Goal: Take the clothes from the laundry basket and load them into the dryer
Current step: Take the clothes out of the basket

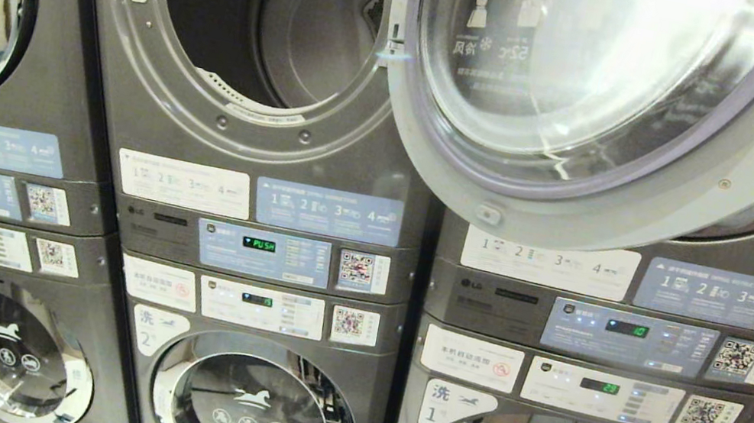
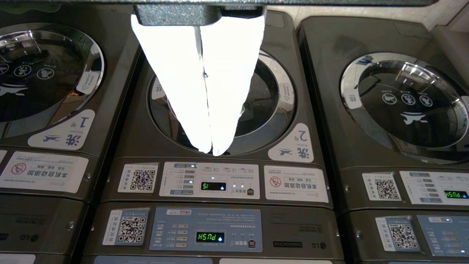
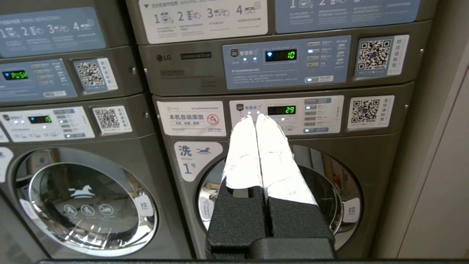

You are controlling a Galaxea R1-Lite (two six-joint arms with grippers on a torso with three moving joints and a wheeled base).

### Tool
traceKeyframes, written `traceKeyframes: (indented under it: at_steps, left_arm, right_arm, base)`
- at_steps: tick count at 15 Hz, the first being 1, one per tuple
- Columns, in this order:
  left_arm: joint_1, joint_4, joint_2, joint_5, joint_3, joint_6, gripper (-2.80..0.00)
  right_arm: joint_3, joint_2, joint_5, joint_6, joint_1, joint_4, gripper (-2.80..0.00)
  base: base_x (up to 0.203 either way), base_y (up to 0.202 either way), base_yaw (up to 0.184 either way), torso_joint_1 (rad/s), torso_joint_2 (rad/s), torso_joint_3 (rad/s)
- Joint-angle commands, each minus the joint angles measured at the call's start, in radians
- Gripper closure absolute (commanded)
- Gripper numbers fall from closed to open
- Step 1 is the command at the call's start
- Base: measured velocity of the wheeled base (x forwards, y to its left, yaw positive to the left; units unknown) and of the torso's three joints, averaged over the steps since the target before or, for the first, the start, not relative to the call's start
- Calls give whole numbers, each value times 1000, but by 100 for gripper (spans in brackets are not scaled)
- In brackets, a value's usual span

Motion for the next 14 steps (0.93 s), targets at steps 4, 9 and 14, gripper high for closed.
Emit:
traceKeyframes:
  at_steps: [4, 9, 14]
  left_arm:
    - [0, 0, 0, -1, 0, 1, 0]
    - [0, -1, 0, 2, 1, -4, 0]
    - [0, -10, 0, 0, 3, -2, 0]
  right_arm:
    - [6, -2, 1, -12, 0, 0, 0]
    - [6, 0, 0, -11, 0, 0, 0]
    - [6, 0, 0, -3, 0, 0, 0]
  base:
    - [0, 0, 0, -80, 174, 88]
    - [0, 0, 0, -94, 207, 106]
    - [0, 0, 0, -136, 292, 158]
